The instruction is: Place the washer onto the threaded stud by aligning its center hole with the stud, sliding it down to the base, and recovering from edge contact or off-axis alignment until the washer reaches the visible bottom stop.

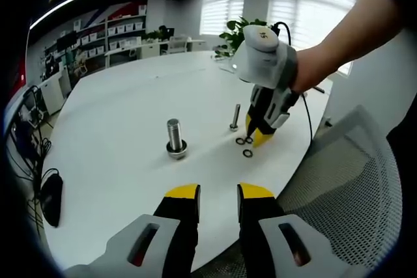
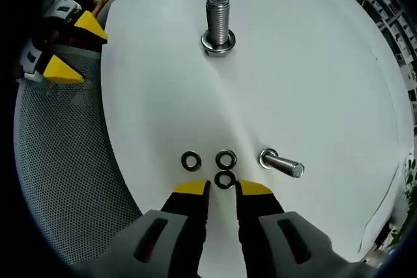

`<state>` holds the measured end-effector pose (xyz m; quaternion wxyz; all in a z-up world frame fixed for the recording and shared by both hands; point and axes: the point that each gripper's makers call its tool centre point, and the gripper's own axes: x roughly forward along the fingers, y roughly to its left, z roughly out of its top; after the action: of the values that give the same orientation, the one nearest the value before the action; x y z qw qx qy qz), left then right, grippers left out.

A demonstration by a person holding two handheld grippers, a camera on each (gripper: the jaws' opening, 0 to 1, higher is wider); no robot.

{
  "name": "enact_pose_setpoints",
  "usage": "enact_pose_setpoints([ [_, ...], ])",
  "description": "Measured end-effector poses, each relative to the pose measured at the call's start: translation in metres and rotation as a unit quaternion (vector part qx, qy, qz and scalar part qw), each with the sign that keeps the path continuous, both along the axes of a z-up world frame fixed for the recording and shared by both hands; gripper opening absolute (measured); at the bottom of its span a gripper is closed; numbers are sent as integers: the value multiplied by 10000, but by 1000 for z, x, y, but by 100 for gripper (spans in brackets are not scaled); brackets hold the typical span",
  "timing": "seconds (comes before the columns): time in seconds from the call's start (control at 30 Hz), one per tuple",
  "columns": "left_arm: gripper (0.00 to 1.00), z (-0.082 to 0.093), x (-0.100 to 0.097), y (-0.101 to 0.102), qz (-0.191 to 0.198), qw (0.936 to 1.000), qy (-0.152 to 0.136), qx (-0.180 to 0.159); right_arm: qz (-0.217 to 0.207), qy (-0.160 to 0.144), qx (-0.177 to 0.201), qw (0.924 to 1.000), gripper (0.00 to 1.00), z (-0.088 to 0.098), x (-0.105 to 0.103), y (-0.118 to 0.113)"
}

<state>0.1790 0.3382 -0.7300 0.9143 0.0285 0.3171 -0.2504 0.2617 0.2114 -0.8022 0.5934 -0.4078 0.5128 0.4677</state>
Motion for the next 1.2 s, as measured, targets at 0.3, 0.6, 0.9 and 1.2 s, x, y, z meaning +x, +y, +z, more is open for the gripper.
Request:
enact_pose_setpoints([
  [0.3, 20, 0, 0, -1, -18, 10000, 4, 3, 97, -31, -15, 9999, 19, 0, 0, 1],
  [0.6, 19, 0, 0, 0, -10, 10000, -10, -3, 103, -2, -231, 9997, 17, -1, 2, 3],
  [0.9, 19, 1, 0, 0, 5, 10000, -28, -2, 236, -36, -524, 9983, 16, 0, -1, 4],
  [1.2, 18, 1, 0, 1, 20, 10000, -39, -2, 355, -304, -762, 9960, 15, -2, 1, 5],
])
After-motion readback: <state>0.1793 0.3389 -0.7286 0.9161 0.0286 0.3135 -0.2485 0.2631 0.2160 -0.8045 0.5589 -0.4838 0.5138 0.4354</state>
